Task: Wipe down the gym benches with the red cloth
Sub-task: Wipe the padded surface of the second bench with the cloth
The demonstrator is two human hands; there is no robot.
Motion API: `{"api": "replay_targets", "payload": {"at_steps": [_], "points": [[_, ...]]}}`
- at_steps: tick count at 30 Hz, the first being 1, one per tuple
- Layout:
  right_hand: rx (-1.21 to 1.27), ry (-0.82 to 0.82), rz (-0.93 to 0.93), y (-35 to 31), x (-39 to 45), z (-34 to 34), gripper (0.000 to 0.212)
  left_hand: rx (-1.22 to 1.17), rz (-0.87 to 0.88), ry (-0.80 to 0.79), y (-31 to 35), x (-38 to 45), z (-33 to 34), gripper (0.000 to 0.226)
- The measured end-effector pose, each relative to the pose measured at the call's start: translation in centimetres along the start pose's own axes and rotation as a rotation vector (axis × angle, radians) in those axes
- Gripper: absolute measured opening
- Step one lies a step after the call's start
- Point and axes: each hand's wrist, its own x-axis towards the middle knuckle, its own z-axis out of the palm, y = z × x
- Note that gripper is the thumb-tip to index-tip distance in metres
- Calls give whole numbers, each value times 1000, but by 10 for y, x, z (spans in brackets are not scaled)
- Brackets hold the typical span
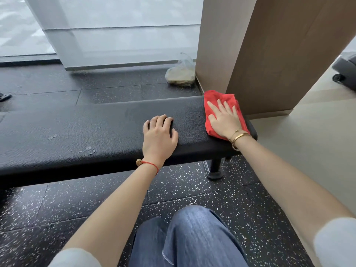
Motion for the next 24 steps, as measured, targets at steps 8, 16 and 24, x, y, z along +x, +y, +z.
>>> {"api": "replay_targets", "payload": {"at_steps": [8,16,24], "points": [[27,-37,-277,-47,16,6,57,-18,-10,33,-3,3,-2,36],[65,-21,-454,-8,-27,4,59,-54,-15,48,-7,1,-1,40],[-9,-27,-288,-57,50,5,59,-55,-38,31,-3,2,-5,41]]}}
